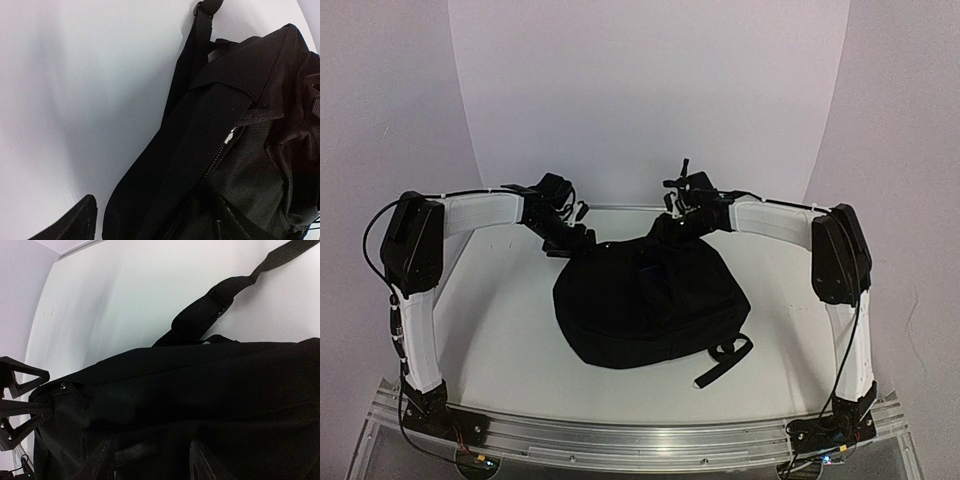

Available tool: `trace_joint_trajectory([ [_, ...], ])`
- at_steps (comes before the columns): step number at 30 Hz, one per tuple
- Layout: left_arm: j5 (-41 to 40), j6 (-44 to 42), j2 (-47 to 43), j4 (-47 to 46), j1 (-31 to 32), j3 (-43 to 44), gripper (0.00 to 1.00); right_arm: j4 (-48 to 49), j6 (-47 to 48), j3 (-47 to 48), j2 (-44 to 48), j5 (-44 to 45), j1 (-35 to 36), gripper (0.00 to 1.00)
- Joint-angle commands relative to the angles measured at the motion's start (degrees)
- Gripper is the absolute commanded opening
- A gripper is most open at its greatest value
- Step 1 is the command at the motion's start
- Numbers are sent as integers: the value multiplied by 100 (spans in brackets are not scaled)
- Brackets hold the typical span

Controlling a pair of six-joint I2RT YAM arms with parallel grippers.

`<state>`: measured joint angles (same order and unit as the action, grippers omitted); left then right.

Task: Pack the student bag
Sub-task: Zip the student bag at the center of the board.

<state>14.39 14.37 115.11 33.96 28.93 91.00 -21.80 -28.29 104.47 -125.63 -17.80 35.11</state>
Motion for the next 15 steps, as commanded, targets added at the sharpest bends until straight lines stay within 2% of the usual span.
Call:
trace_joint_trajectory([
  [1,144,-33,40,3,20,18,67,334,90,296,-229,-207,-5,45],
  [4,172,54,89,-28,18,2,54,411,83,362,-331,-299,-11,43],
  [9,242,147,93,-122,17,-50,37,558,37,442,-448,-418,-10,37],
  [15,229,203,99,-130,16,-55,25,849,-51,338,-429,-615,-11,19],
])
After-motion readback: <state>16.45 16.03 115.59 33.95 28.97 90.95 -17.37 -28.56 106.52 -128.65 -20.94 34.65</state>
